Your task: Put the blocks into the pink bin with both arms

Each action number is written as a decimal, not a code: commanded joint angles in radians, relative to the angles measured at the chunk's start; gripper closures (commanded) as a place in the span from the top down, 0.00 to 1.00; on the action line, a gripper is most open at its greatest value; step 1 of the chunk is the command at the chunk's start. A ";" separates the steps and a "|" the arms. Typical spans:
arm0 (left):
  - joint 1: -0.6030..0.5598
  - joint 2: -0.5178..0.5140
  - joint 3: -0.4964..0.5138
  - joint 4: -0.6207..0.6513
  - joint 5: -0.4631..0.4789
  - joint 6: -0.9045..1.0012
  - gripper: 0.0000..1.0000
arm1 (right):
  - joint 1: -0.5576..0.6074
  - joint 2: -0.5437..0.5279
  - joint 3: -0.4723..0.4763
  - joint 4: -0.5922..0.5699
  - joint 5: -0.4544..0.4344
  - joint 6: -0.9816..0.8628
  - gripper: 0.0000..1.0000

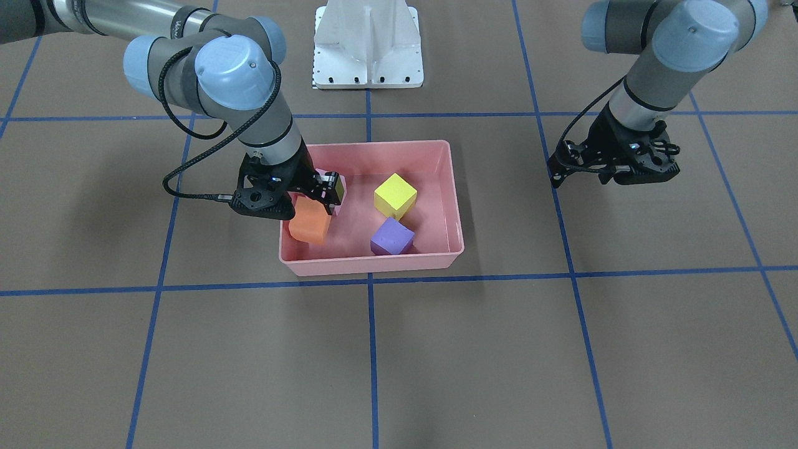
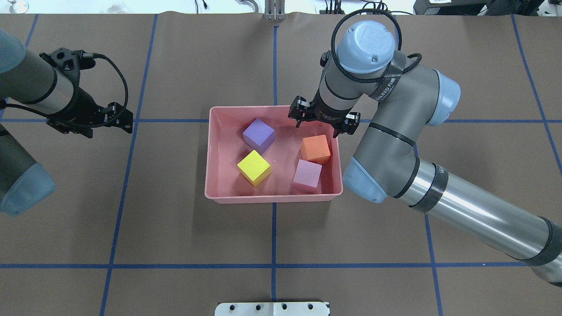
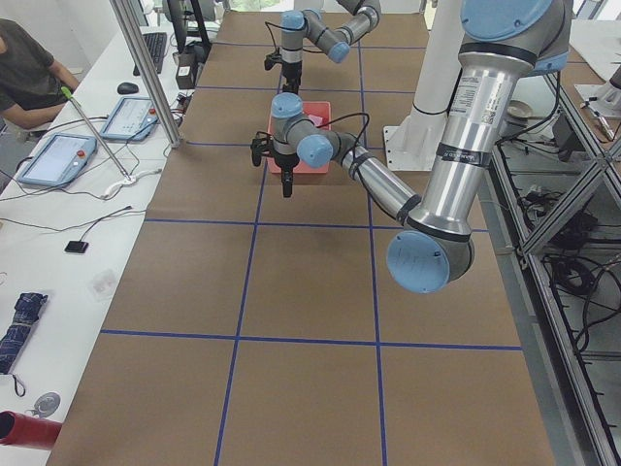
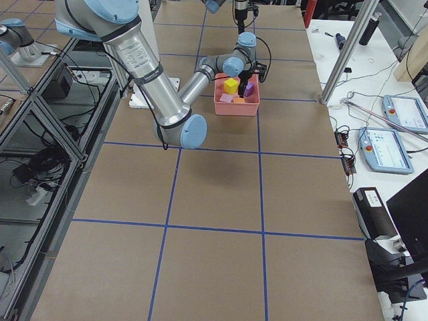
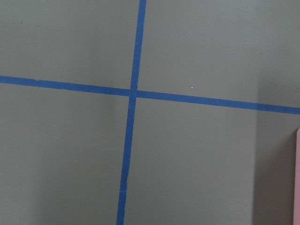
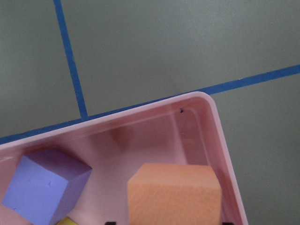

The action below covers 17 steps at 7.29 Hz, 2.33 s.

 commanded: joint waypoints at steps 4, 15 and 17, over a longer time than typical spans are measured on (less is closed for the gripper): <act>-0.361 0.290 -0.037 0.015 -0.171 0.668 1.00 | 0.295 -0.495 0.388 -0.005 0.168 -0.312 1.00; -0.712 0.389 0.200 0.038 -0.281 1.102 1.00 | 0.815 -0.852 0.215 -0.008 0.322 -1.236 1.00; -0.707 0.378 0.198 0.059 -0.281 1.004 1.00 | 0.807 -0.830 0.151 0.001 0.315 -1.248 1.00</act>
